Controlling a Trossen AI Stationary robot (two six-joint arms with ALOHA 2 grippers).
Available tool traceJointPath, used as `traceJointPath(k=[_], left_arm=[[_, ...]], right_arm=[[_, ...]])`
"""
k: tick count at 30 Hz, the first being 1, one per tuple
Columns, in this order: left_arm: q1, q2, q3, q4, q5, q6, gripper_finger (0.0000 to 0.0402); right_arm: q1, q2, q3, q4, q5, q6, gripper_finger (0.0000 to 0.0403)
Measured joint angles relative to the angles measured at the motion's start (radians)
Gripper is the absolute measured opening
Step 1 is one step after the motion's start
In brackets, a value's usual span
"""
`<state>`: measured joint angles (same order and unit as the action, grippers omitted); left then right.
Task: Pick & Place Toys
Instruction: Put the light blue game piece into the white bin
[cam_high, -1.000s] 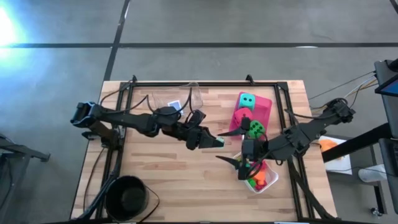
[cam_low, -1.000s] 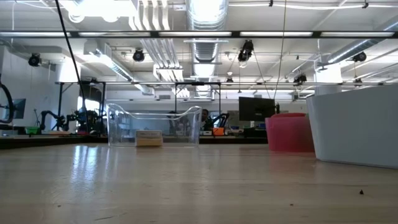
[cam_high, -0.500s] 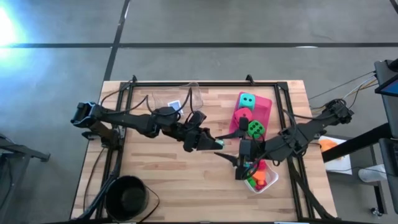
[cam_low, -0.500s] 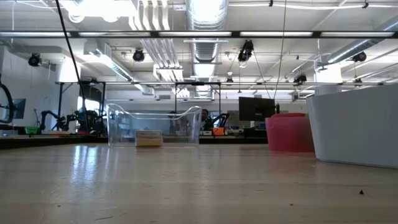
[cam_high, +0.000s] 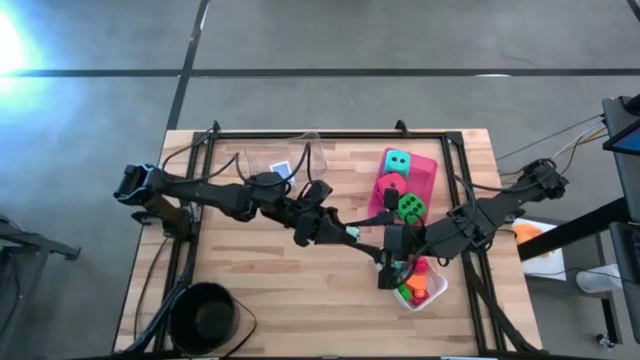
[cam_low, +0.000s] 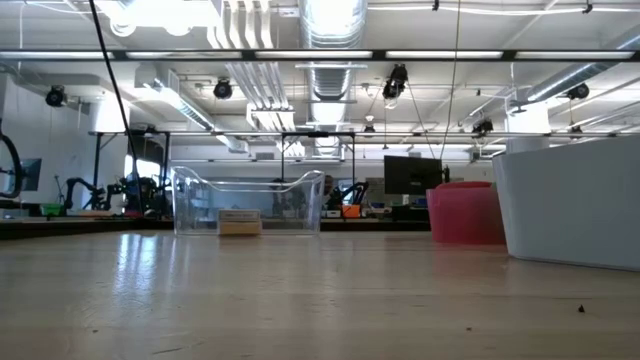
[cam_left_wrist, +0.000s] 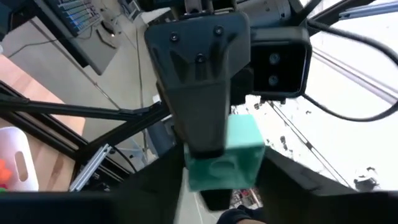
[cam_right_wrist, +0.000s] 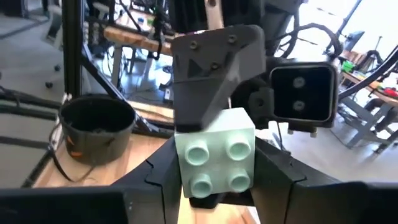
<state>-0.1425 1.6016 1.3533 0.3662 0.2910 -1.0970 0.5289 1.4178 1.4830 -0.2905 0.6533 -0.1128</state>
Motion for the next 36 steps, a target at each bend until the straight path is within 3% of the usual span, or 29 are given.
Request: traceJointPath(k=[6,12,19,24,36], left_arm=[[0.000,-0.001,-0.001,-0.001,0.001,0.032,0.0299],[0.000,-0.002,-0.001,-0.010,0.002,0.074,0.0367],[-0.016,-0.030,0.010,-0.111,0.009,0.096,0.0378],[-0.054,-0.054,0.053,-0.301,0.010,0.177,0.0379],[-0.087,-0.187,0.060,-0.711,-0.143,0.176,0.0380]], right_arm=[[0.002,-0.006,0.002,0.008,-0.011,0.017,0.0132],[0.001,-0.024,0.002,0.000,-0.065,0.072,0.0132],[0.001,-0.088,0.002,-0.098,-0.219,0.218,0.0132],[0.001,-0.138,0.002,-0.241,-0.315,0.354,0.0132],[0.004,-0.161,-0.002,-0.620,-0.334,0.780,0.0132]])
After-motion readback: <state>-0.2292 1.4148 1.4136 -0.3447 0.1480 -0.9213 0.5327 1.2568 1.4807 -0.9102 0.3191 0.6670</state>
